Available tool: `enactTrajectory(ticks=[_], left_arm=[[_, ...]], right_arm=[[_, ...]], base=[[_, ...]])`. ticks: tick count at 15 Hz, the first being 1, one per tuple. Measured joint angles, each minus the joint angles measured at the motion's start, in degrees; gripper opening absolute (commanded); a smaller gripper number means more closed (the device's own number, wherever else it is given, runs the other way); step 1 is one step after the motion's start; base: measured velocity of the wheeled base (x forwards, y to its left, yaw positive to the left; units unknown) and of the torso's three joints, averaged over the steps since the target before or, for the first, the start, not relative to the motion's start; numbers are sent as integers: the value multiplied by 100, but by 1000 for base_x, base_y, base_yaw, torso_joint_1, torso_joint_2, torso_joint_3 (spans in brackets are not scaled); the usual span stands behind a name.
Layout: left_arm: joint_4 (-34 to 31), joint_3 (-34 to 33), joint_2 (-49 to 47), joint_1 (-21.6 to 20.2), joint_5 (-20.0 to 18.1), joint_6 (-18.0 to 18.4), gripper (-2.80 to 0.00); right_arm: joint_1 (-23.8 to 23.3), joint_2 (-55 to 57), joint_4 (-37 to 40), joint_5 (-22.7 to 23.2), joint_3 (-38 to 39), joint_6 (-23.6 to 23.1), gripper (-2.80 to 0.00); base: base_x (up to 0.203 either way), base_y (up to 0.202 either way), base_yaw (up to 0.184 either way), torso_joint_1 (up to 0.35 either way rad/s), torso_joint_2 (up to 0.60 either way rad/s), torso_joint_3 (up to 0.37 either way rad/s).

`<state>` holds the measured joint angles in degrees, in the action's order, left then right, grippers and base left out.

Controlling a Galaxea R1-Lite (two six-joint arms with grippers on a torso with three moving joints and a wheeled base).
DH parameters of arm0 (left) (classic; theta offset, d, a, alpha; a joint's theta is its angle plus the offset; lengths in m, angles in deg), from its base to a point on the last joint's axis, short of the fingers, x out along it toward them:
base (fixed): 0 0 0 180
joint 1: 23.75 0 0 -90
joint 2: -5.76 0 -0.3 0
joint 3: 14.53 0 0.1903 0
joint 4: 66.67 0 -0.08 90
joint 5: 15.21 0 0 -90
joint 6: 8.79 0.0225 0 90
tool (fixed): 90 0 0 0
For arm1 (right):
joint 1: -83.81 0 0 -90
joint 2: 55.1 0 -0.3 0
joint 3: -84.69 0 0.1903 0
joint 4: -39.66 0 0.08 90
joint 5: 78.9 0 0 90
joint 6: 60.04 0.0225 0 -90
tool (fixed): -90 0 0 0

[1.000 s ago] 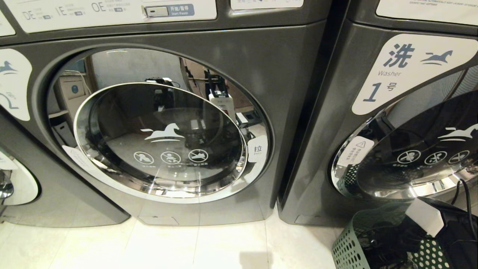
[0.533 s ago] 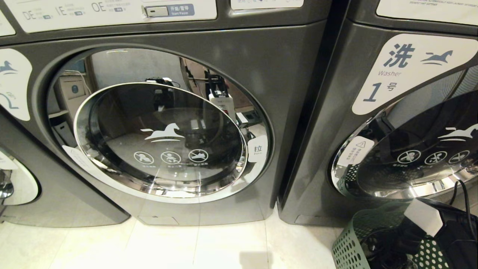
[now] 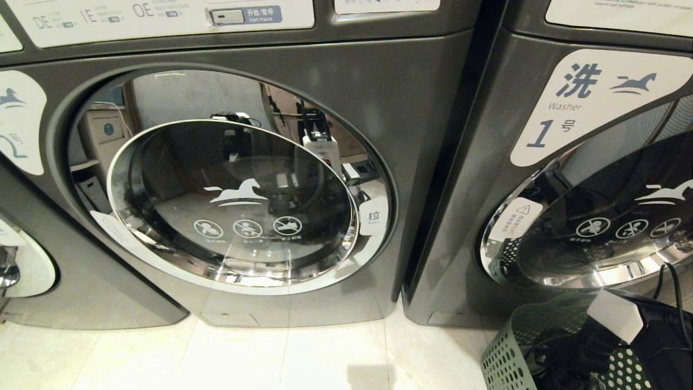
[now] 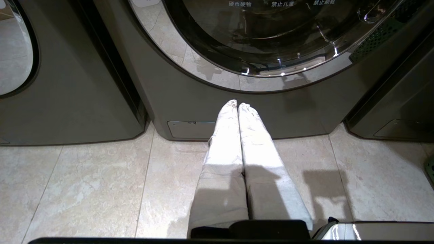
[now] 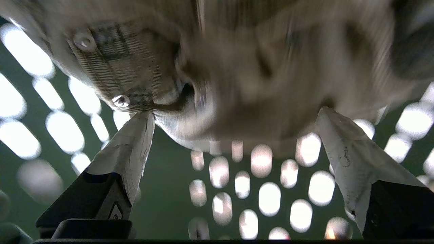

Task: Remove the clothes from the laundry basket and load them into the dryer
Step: Take the clothes out of the basket

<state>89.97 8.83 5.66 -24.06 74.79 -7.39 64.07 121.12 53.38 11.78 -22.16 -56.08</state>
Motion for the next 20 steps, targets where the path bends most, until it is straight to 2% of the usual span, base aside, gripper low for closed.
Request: enactTrajectory(ticks=[3, 6, 10, 15, 20], left_arm=[[0, 0, 0, 0, 0, -2, -280], [0, 0, 0, -2, 0, 0, -280], [0, 0, 0, -2, 0, 0, -280], [0, 0, 0, -2, 0, 2, -280], [0, 0, 0, -2, -1, 2, -280]], right_arm=[[-23, 0, 45, -17, -99, 84, 0], [-277, 0, 41, -13, -80, 417, 0], [-599, 0, 37, 9, -234, 325, 0], [-705, 0, 35, -13, -138, 289, 0], [-793, 0, -75, -314, -44, 371, 0]], base=[[0, 0, 0, 0, 0, 0], [0, 0, 0, 0, 0, 0], [0, 0, 0, 0, 0, 0], [0, 0, 0, 0, 0, 0], [0, 0, 0, 0, 0, 0]])
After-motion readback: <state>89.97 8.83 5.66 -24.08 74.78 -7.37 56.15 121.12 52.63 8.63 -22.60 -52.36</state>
